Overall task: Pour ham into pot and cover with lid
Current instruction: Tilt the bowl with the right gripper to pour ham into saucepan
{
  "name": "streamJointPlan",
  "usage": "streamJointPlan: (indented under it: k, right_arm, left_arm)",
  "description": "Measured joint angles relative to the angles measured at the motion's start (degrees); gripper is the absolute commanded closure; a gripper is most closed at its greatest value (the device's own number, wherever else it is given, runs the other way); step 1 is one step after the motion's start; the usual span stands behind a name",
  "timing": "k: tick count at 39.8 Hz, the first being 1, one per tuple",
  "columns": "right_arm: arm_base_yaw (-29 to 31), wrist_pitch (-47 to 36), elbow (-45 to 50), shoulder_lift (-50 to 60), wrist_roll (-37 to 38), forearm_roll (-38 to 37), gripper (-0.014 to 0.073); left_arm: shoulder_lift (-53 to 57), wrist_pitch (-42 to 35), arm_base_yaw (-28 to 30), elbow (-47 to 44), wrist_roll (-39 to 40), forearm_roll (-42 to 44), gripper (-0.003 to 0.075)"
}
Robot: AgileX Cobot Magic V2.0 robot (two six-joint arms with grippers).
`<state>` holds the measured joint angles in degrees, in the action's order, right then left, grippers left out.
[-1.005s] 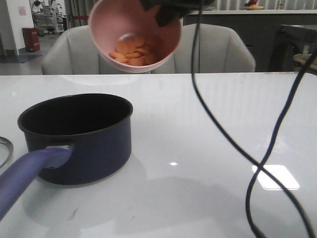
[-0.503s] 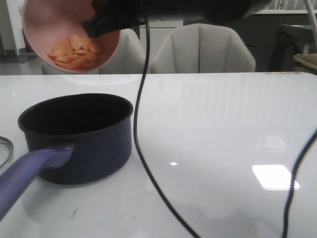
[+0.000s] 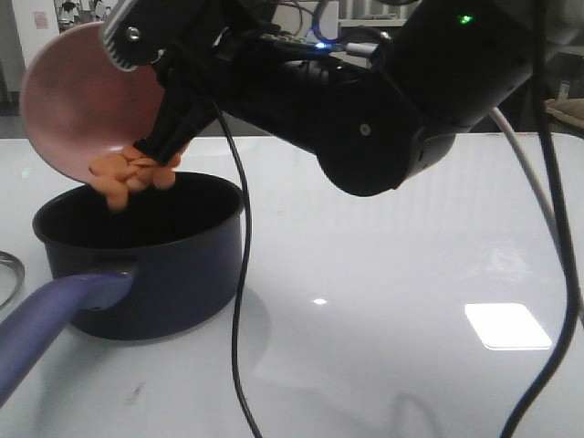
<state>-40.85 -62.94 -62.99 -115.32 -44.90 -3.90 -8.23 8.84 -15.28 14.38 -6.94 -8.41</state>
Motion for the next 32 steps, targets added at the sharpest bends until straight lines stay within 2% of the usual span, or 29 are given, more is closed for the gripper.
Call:
streamJointPlan:
  k: [12, 21, 23, 29, 32]
  right_arm:
    - [-0.1, -0.6, -0.6, 1.4, -7.4, -0.2, 0.0459]
    - [-0.1, -0.9, -1.0, 1.5, -8.0, 1.8, 0.0459]
    - [-0.1, -0.9, -1.0, 1.5, -5.4, 3.6, 0.0459]
    - [-0.1, -0.9, -1.0, 1.7, 10.5, 12.1, 0.0459]
    - [-0.1, 3.0, -1.0, 3.1, 19.2, 17.0, 0.0459]
  left_arm:
    - [0.0, 0.0, 0.0, 0.0, 0.0, -0.3, 0.0115]
    - [0.0, 0.1, 0.0, 0.0, 0.0, -0.3, 0.0115]
    - [0.0, 0.1, 0.0, 0.0, 0.0, -0.4, 0.0115]
    - [0.0, 0.1, 0.0, 0.0, 0.0, -0.4, 0.0115]
    - [0.0, 0.1, 0.0, 0.0, 0.0, -0.4, 0.0115]
